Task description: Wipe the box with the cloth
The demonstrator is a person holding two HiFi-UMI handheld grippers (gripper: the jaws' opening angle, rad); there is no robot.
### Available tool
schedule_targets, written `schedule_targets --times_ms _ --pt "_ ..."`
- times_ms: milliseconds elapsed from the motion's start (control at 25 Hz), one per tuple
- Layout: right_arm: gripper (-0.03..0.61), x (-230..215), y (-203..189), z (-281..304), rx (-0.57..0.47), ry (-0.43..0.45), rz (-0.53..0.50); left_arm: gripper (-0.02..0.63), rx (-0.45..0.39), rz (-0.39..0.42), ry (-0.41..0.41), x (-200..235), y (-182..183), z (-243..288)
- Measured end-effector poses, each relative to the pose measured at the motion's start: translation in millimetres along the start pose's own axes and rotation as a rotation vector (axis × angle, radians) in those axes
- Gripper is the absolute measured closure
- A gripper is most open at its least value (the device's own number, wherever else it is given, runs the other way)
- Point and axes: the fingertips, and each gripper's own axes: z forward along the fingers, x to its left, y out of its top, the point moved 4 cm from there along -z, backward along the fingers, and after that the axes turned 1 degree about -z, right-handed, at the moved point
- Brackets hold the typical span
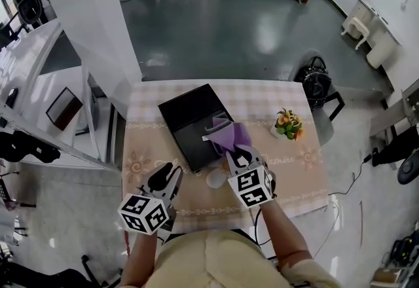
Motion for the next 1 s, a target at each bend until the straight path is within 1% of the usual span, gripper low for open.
schedule_targets --times_ms 160,320,480,640,720,760,880,1000 --pt "0.506 0.6 4.1 -3.7 -0.011 0.011 0.014 0.494 -0.013 -0.012 0.008 0.3 0.9 -0.6" --pt "0.506 -0.1 16.4 -10.2 -0.048 0.012 0.012 0.488 -0.025 -0.019 0.013 2.2 1.3 -4.2" --pt "0.506 1.4 40.3 -17.4 -0.095 0.016 -0.023 0.479 -0.033 -0.012 0.022 4.1 0.7 -11.3" --pt "0.506 5.7 68.5 -23.6 -0.161 0.031 -0.057 0.479 -0.07 -0.018 0.038 7.0 4.7 -21.3" --pt "0.506 9.2 84.5 -25.3 -0.198 0.046 -0.078 0.479 -0.097 -0.005 0.067 10.2 6.7 -27.9" --pt "0.506 11.4 92.4 -25.5 -0.216 0.055 -0.089 0.48 -0.112 -0.004 0.082 12.2 7.7 -31.6" --pt "0.506 20.6 114.5 -22.4 -0.258 0.087 -0.122 0.522 -0.147 -0.032 0.099 18.8 10.0 -42.2" --pt "0.506 33.0 133.8 -14.8 -0.284 0.13 -0.175 0.535 -0.148 -0.029 0.134 25.9 10.7 -49.2"
